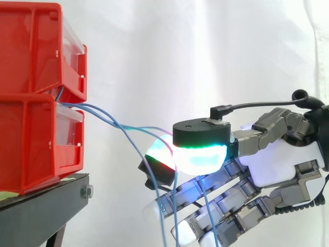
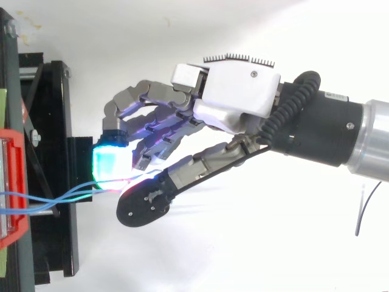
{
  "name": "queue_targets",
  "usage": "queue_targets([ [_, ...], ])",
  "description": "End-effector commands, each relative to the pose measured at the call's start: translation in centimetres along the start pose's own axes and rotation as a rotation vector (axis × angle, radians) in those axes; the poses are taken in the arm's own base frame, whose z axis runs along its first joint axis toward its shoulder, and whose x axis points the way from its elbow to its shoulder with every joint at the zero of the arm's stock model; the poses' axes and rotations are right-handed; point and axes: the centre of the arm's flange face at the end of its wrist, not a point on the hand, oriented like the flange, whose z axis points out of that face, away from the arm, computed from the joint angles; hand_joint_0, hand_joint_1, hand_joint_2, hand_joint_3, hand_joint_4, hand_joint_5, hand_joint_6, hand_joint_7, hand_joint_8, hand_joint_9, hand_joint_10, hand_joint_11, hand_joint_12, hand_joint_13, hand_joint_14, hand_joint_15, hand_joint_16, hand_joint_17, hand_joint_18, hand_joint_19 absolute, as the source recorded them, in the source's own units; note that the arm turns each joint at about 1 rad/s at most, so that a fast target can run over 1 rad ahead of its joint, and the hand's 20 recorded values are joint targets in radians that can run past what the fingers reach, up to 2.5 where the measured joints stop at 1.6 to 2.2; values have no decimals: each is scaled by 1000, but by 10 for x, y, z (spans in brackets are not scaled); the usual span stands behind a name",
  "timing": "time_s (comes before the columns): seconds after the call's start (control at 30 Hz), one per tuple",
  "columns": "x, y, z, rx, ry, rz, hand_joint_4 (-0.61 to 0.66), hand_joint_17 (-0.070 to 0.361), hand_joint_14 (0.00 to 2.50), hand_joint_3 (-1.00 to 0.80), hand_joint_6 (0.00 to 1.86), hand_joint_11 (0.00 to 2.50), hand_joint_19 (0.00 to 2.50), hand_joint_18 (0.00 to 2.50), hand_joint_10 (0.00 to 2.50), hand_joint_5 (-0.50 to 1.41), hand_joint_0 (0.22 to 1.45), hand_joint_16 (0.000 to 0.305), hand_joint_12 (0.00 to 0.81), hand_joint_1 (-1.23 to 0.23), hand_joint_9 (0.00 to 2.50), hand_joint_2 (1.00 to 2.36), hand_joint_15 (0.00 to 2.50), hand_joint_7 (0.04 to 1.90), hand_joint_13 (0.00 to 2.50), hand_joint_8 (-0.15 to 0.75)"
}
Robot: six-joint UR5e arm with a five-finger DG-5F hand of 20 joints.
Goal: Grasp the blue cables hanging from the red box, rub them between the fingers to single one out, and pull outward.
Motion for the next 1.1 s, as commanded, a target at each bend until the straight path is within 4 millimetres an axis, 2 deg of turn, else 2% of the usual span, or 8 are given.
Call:
queue_targets([
  [0.0,0,0,0,-1,1,0,-36,94,19,-500,918,306,439,697,9,-231,741,42,334,-924,584,1000,492,989,739,171],
  [0.23,0,1,0,-2,1,1,-16,98,18,-500,910,317,483,680,9,-219,592,43,347,-899,615,1000,513,1016,746,184],
  [0.43,-1,0,0,-1,-1,1,0,105,18,-500,906,326,489,687,9,-211,526,47,364,-869,637,1000,514,1014,752,205],
  [0.83,-1,1,0,-1,-1,1,7,109,18,-500,890,317,520,695,9,-191,507,49,375,-758,683,1000,522,1039,765,219],
  [1.07,-1,0,0,0,-1,0,-24,103,20,-500,869,307,551,673,9,-174,555,46,356,-666,718,1000,537,1080,765,202],
])
